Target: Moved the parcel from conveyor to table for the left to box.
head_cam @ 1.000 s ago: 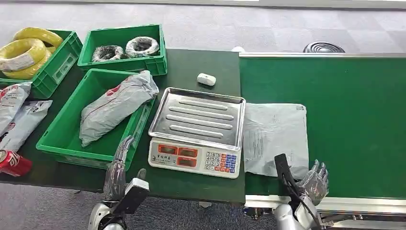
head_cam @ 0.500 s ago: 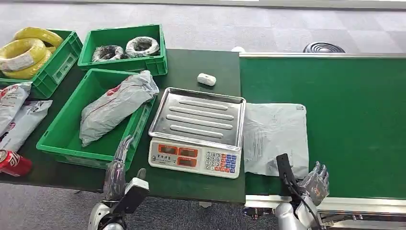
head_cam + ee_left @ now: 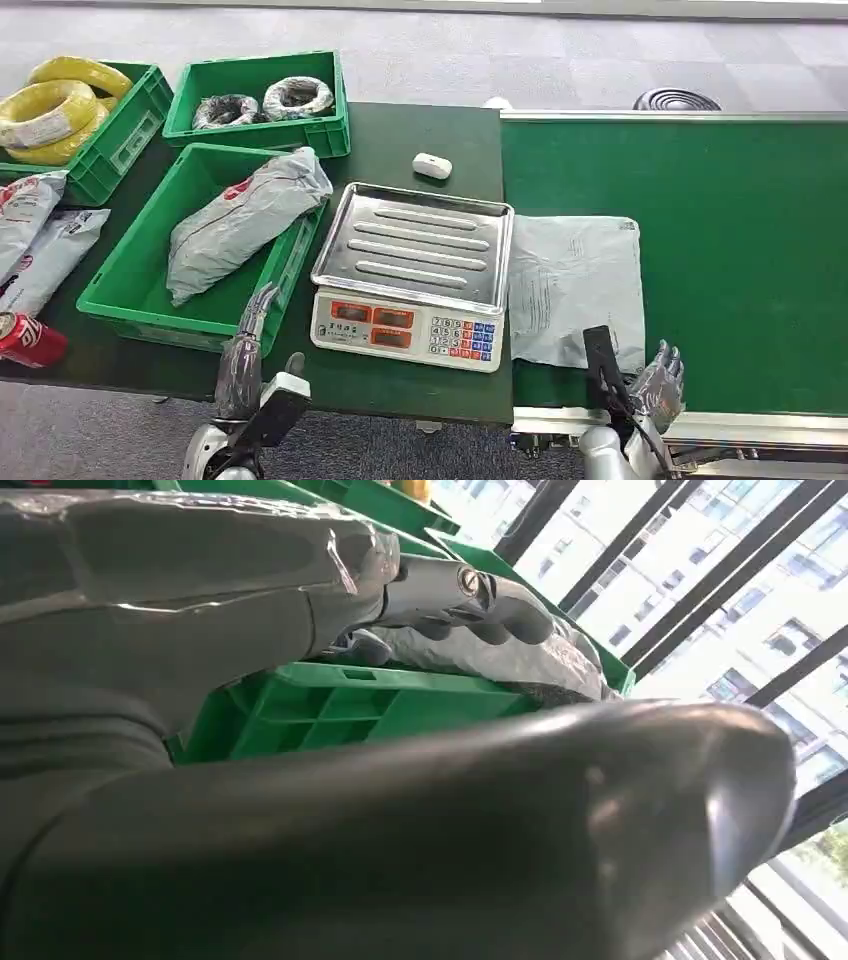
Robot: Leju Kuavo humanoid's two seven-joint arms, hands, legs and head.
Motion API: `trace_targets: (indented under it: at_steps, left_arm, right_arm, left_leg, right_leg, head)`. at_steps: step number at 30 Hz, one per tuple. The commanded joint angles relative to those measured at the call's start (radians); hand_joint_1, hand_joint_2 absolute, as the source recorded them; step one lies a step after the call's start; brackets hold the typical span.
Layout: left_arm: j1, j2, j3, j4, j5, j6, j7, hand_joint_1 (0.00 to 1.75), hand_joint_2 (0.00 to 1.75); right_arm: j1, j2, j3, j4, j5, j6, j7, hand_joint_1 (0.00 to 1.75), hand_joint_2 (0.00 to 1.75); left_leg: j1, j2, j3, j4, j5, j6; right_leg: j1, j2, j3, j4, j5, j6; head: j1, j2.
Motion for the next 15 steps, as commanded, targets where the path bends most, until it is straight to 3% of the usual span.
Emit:
trace_targets:
  at_steps: [1, 8, 15]
  left_arm:
    - [0.02, 0.021, -0.009, -0.001, -0.003, 0.008, 0.006, 0.0, 0.0]
    - [-0.023, 0.026, -0.004, 0.048, 0.001, 0.003, 0.002, 0.0, 0.0]
    - [-0.009, 0.031, -0.002, 0.048, 0.008, 0.025, -0.012, 0.0, 0.0]
  right_arm:
    - [-0.04, 0.015, -0.186, 0.047, 0.0, -0.001, -0.161, 1.66, 1.75]
    - [-0.042, 0.087, -0.212, -0.071, -0.001, -0.001, -0.328, 1.69, 1.75]
    - [0.002, 0.158, -0.106, -0.223, -0.134, -0.001, -0.506, 1.71, 1.75]
  left_leg:
    - [0.0, 0.002, 0.001, -0.001, 0.0, 0.0]
    - [-0.001, 0.004, 0.001, -0.001, 0.0, -0.001]
    - [-0.001, 0.002, 0.0, 0.0, 0.0, 0.0]
  right_leg:
    - [0.0, -0.001, 0.001, -0.001, 0.0, 0.0]
    - [0.0, 0.0, -0.001, 0.0, 0.0, 0.0]
    - [0.0, 0.0, -0.001, 0.0, 0.0, 0.0]
  head:
    - [0.0, 0.0]
    - [0.0, 0.0]
    - [0.0, 0.0]
